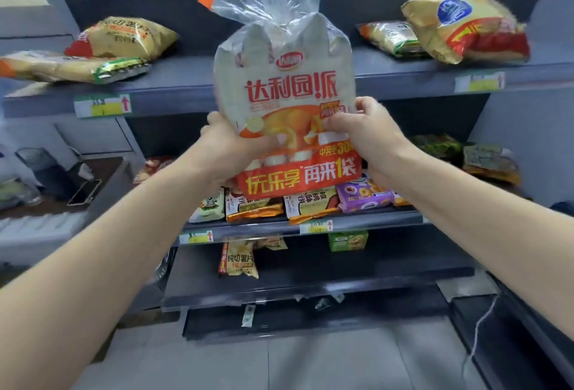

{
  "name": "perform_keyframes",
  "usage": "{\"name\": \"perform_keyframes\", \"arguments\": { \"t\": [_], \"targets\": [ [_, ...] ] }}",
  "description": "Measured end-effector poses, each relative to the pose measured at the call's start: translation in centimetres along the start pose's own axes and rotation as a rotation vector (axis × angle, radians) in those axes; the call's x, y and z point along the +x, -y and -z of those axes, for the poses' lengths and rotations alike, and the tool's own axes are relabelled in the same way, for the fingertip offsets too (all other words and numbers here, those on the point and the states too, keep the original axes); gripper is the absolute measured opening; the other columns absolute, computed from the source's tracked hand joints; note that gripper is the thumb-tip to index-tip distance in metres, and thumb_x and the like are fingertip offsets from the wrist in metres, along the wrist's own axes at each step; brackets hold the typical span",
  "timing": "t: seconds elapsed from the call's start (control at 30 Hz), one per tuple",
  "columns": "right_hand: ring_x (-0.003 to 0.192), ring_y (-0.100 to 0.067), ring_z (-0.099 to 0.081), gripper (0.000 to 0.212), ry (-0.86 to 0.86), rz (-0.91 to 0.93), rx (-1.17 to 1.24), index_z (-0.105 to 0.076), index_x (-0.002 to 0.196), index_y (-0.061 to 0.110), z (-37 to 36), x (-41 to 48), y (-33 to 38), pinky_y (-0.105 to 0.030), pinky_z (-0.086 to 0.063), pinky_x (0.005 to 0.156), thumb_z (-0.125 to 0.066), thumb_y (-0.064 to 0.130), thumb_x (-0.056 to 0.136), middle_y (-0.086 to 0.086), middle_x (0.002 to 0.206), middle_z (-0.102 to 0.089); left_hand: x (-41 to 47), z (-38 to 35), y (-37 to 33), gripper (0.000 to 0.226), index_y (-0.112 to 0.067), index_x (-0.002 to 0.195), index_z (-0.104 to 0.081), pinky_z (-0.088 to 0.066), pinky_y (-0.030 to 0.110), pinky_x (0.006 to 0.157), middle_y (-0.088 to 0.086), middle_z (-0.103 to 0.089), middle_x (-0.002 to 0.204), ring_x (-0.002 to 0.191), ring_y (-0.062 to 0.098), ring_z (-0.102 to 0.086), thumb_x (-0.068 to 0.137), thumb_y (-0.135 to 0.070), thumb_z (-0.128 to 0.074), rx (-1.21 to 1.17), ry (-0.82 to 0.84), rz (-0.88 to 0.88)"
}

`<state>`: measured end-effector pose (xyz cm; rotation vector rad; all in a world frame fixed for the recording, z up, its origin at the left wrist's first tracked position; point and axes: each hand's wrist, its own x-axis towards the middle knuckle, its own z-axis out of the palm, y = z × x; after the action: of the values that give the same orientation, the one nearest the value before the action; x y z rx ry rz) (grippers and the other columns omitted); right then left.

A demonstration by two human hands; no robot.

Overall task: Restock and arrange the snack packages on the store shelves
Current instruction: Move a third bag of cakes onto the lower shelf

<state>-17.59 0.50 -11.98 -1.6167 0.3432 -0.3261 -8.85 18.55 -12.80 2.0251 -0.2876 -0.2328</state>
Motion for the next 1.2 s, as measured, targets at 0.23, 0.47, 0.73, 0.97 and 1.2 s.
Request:
{"name": "perform_keyframes", "arguments": {
  "t": [0.23, 0.47, 0.73, 0.97, 1.2],
  "targets": [
    [0.086, -0.019, -0.068, 0.042, -0.008, -0.168, -0.123, -0.042, 0.118, 0.020, 5.1, -0.6, -8.2, -0.037, -0.058, 0.071, -0.067, 0.018, 0.085, -0.003, 0.107, -0.064, -0.7, -8.2, 4.8, 0.103, -0.028, 0.126, -0.032, -0.058, 0.043, 0.079, -0.001, -0.053, 0.122, 0.104, 0.020, -0.060, 0.042, -0.059, -0.083, -0.022, 0.127, 0.150],
    [0.094, -0.024, -0.065, 0.069, 0.025, -0.323, -0.095, -0.025, 0.136, 0.029, 7.4, 3.6, -13.0, -0.044, -0.056, 0.078, -0.064, 0.006, 0.084, -0.006, 0.114, -0.060, 3.5, -13.1, 8.1, 0.068, -0.017, 0.125, -0.040, -0.057, 0.046, 0.081, 0.000, -0.065, 0.114, 0.099, 0.021, -0.066, 0.071, -0.026, -0.081, -0.149, 0.245, 0.220],
    [0.098, -0.024, -0.063, 0.085, 0.011, -0.386, -0.109, -0.018, 0.144, 0.031, 6.7, 11.9, -17.2, -0.043, -0.055, 0.082, -0.065, -0.002, 0.082, -0.003, 0.122, -0.057, 12.2, -15.1, 11.0, 0.056, -0.014, 0.125, -0.048, -0.054, 0.036, 0.081, 0.004, -0.067, 0.117, 0.099, 0.021, -0.066, 0.077, -0.015, -0.076, -0.168, 0.286, 0.237],
    [0.084, -0.022, -0.061, 0.083, -0.029, -0.465, -0.081, -0.022, 0.142, 0.023, 5.1, 18.5, -19.5, -0.036, -0.053, 0.063, -0.054, -0.015, 0.076, -0.005, 0.097, -0.058, 17.6, -14.6, 12.5, 0.069, -0.019, 0.131, -0.037, -0.046, 0.023, 0.066, -0.001, -0.061, 0.123, 0.099, 0.018, -0.061, 0.075, -0.023, -0.077, -0.250, 0.301, 0.278],
    [0.107, -0.035, -0.060, 0.058, 0.237, -0.662, -0.018, -0.051, 0.122, 0.005, 5.7, 21.3, -19.7, -0.050, -0.052, 0.087, -0.046, -0.014, 0.067, -0.017, 0.116, -0.063, 19.7, -14.7, 14.4, 0.095, -0.022, 0.137, -0.035, -0.048, 0.038, 0.092, -0.002, -0.066, 0.120, 0.106, 0.018, -0.064, 0.059, -0.042, -0.084, -0.272, 0.464, 0.333]
  ]
}}
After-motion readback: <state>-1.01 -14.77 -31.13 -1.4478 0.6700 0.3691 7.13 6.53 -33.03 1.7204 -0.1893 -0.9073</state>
